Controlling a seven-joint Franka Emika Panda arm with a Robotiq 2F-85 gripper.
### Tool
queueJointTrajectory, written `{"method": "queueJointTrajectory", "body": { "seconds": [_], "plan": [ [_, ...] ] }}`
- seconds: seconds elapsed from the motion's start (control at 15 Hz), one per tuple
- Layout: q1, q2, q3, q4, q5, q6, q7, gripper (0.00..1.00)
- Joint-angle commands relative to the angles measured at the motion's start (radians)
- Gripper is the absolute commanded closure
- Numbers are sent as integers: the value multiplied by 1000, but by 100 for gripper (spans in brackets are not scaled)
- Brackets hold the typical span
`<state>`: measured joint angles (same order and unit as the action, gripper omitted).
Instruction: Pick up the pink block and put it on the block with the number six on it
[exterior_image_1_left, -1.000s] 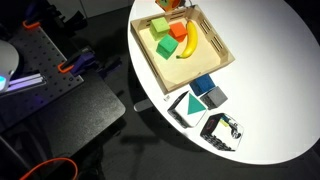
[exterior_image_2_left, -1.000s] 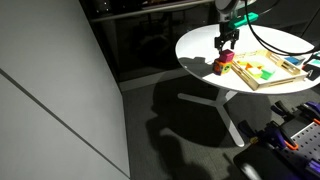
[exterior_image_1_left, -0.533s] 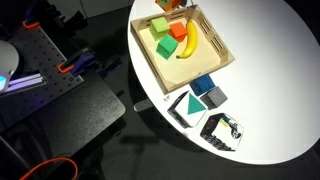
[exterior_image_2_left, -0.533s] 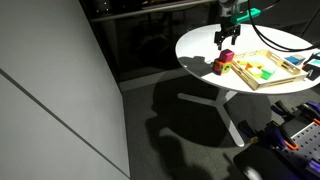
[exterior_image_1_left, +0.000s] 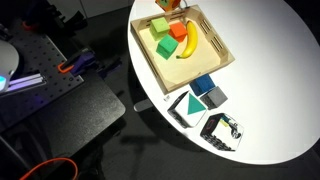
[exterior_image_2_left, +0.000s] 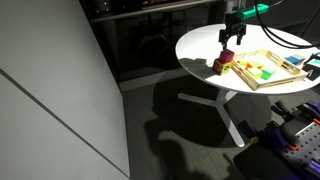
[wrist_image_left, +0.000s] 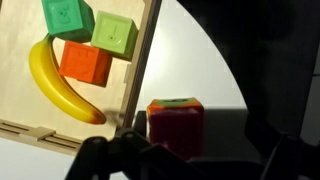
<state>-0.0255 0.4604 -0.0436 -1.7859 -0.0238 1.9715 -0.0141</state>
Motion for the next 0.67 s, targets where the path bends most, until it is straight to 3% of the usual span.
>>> {"method": "queueJointTrajectory", "body": {
  "seconds": [0.0,0.6],
  "plan": [
    [-6,-107,11,-99,10,-51,-6,0],
    [13,-341,4,-356,-9,162,90,0]
  ]
}}
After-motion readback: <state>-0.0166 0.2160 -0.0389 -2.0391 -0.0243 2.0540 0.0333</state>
